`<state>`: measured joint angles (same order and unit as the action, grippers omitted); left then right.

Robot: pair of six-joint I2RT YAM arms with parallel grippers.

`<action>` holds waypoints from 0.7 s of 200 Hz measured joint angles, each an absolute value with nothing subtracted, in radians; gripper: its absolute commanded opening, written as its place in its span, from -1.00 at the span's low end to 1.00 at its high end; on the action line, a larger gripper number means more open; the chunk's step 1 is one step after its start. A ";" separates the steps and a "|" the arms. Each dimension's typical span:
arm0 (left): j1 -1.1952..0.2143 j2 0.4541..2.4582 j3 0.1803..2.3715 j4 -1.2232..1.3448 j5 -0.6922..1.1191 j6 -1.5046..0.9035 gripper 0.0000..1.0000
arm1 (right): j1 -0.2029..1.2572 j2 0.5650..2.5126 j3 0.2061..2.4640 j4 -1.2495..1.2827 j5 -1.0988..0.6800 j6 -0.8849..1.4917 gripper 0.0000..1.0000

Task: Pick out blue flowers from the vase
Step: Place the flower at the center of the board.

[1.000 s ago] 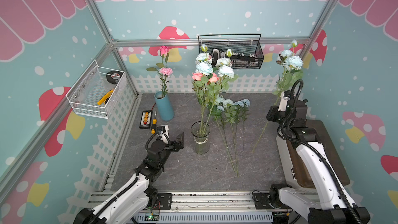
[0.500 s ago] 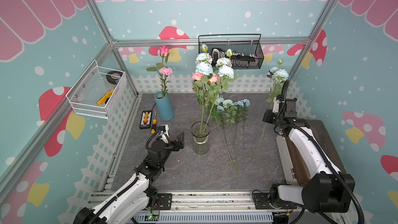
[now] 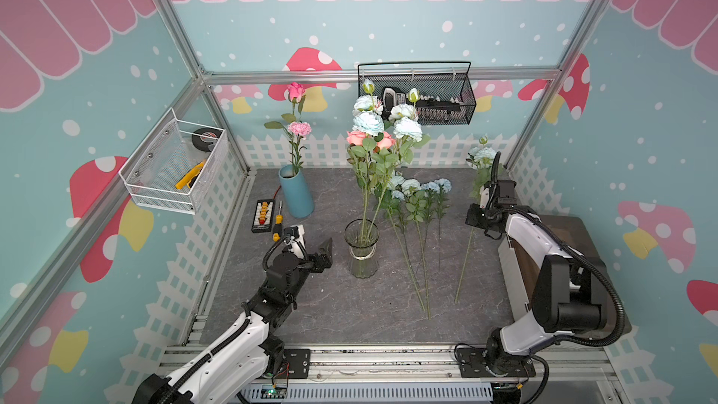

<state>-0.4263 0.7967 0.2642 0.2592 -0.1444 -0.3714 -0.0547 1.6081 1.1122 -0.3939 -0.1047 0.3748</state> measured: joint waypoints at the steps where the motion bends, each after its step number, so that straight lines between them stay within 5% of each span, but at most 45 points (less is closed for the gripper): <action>1: -0.426 0.797 0.264 0.260 -0.145 -0.371 0.84 | -0.055 1.610 1.112 -0.393 -0.105 0.375 -1.00; 140: -0.426 0.800 0.264 0.260 -0.145 -0.371 0.84 | -0.060 1.847 1.155 -0.286 -0.239 0.385 -1.00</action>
<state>-0.4263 0.8001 0.2642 0.2596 -0.1448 -0.3714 -0.0597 1.8465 1.1545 -0.2863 -0.2394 0.3851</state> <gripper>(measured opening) 0.923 0.048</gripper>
